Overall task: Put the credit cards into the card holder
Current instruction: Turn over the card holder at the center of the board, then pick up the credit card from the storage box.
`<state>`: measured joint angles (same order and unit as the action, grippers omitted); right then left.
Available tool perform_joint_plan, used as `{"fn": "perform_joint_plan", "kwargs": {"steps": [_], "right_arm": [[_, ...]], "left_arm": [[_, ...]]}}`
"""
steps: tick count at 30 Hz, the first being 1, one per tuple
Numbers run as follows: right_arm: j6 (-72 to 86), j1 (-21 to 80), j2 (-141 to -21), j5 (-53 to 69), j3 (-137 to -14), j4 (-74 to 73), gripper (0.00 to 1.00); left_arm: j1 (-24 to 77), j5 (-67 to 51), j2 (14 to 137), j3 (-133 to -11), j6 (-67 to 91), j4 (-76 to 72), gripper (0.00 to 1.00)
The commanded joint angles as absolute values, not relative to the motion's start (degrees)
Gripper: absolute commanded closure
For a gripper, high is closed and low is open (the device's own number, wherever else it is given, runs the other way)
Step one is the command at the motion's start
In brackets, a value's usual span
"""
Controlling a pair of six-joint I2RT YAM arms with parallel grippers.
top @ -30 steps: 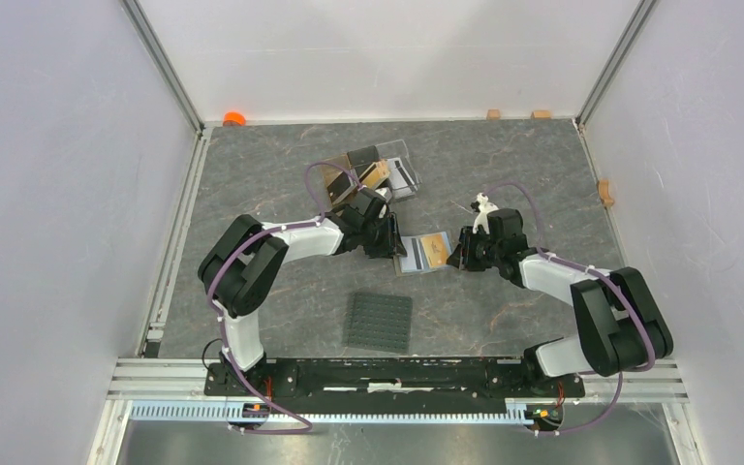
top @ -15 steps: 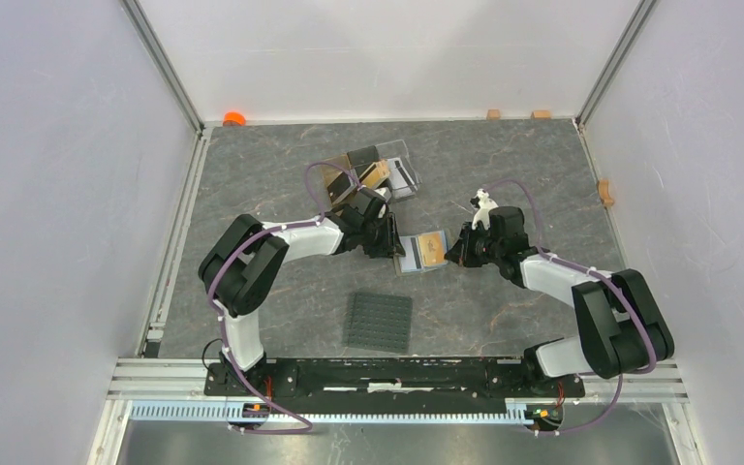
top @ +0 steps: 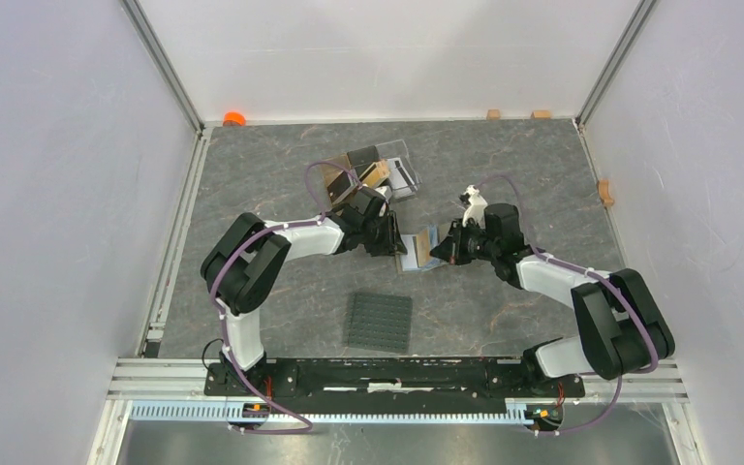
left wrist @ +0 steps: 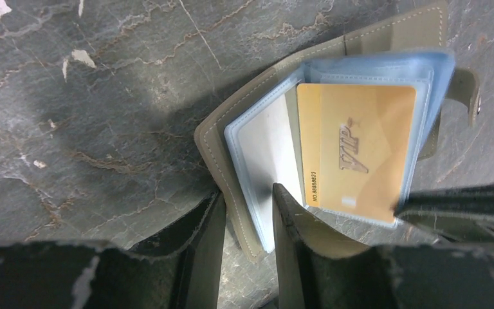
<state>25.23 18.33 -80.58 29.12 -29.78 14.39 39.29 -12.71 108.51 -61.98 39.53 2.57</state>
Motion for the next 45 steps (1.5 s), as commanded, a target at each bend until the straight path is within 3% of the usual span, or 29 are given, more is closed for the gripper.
{"fn": "perform_joint_plan", "kwargs": {"steps": [1,11,25,29,32,37,40,45], "right_arm": [[23.92,21.52,-80.63,32.53,-32.79,17.11,1.0],[22.73,23.52,-81.58,28.88,-34.42,14.31,0.91],[19.89,23.54,-75.45,8.58,-34.06,4.72,0.86],[19.36,23.55,-70.46,3.08,-33.93,2.07,0.76],[17.99,23.47,-66.92,-1.66,-34.51,0.18,0.61],[15.01,23.42,-66.51,-2.37,-38.91,-5.39,0.48],[14.71,23.46,-67.55,-0.27,-41.09,-5.14,0.43],[15.24,23.46,-68.62,3.66,-42.2,-2.9,0.36]], "left_arm": [[39.14,-13.79,110.32,-61.29,37.62,1.26,0.6],[37.36,-13.22,106.66,-58.57,37.08,0.7,0.54],[36.85,-8.56,97.55,-57.39,33.31,5.54,0.39],[36.5,-10.54,95.76,-56.97,33.73,5.52,0.37],[34.94,-11.57,92.89,-56.02,34.47,6.0,0.35],[30.08,-13.21,86.94,-56.6,34.04,9.45,0.27],[27.27,-12.77,86.81,-61.66,30.03,15.81,0.2],[23.85,-10.23,94.44,-74.23,26.73,27.19,0.18]]}}
